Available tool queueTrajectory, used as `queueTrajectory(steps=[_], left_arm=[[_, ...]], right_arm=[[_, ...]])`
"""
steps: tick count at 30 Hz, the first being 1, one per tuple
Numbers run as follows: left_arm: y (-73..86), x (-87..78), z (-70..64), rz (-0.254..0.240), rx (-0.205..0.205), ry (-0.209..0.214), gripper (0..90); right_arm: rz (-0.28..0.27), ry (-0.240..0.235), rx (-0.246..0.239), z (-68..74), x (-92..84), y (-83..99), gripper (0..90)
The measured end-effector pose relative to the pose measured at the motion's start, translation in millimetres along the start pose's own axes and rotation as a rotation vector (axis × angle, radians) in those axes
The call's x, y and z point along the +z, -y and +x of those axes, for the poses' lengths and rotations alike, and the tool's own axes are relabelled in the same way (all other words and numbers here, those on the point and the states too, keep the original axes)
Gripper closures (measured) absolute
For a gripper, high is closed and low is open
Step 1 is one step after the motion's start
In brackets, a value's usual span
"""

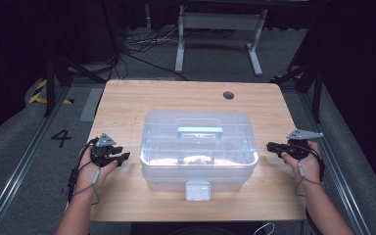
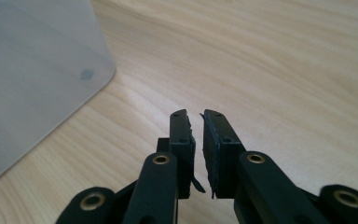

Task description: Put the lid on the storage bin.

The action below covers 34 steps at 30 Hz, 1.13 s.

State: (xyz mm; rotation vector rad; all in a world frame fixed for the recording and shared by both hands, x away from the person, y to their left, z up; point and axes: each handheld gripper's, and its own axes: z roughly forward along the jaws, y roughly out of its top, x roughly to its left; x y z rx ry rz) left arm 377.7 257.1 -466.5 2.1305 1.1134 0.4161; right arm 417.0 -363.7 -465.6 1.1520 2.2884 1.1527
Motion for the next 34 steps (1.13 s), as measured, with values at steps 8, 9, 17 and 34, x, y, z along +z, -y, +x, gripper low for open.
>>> queueTrajectory(steps=[8,9,17,34], left_arm=[[16.0,-1.3,-9.0,-0.010,0.014,-0.006,56.2],[17.2,-2.5,-9.8,-0.012,0.025,-0.009,56.0],[18.7,-1.2,-11.8,0.020,0.011,-0.044,52.4],[15.9,2.2,-11.0,0.034,-0.057,-0.064,43.9]], right_arm=[[-0.014,0.005,0.018,3.2,-4.8,14.5,80.4],[-0.012,0.006,0.013,3.4,-5.5,15.8,80.3],[0.008,0.018,0.003,6.7,-3.3,18.3,78.4],[0.006,0.027,0.003,10.8,2.9,16.0,55.9]])
